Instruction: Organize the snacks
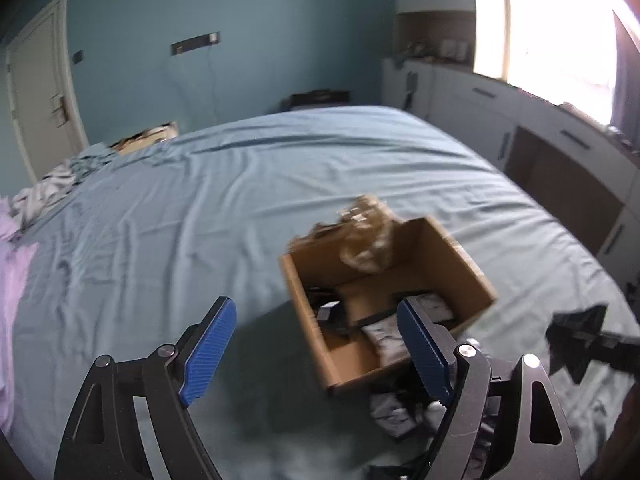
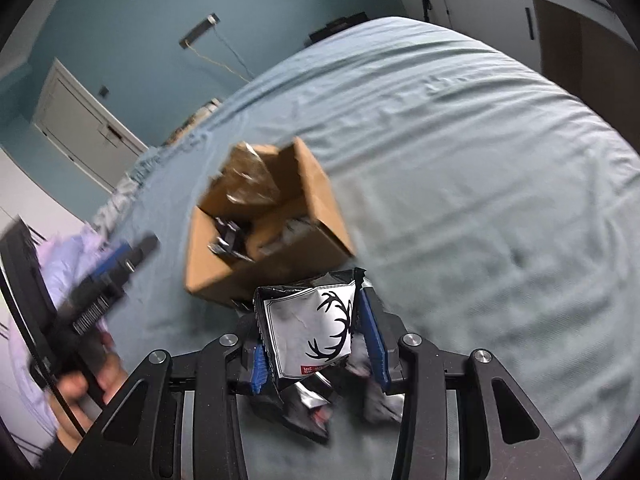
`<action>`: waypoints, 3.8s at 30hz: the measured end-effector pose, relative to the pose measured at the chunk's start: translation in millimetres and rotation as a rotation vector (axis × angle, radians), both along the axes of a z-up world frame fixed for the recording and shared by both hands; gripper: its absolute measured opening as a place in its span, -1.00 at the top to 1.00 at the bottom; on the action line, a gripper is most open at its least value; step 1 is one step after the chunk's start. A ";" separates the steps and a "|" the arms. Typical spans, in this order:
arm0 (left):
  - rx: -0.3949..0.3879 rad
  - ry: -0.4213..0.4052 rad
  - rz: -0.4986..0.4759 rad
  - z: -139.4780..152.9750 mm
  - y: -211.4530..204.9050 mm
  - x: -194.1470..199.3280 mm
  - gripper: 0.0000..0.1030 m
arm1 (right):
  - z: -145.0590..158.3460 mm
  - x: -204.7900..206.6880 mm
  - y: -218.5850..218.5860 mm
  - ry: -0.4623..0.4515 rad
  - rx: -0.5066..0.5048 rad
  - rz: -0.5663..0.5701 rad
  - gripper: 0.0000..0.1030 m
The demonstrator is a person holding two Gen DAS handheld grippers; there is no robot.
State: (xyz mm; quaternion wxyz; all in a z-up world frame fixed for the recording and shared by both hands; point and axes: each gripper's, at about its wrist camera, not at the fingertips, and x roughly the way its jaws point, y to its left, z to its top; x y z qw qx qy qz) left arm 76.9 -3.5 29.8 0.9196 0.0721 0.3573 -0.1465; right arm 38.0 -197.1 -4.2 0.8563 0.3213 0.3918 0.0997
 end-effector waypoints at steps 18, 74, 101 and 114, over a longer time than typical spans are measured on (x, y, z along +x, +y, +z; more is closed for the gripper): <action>0.036 0.033 0.045 5.8 22.1 -18.5 -0.64 | 76.6 17.0 -11.5 -0.132 0.018 -0.073 -0.76; 0.175 0.473 -0.143 -62.5 -13.4 -83.5 -0.95 | -11.1 -31.1 -57.9 0.169 -0.172 -0.035 -0.04; 0.116 0.518 -0.231 -65.4 -46.1 -124.0 0.79 | -20.4 -79.5 -113.6 0.054 0.132 -0.116 -0.04; 0.020 0.336 -0.056 -16.2 -26.4 -70.5 0.79 | -24.3 -70.2 -105.1 0.060 0.090 -0.075 -0.04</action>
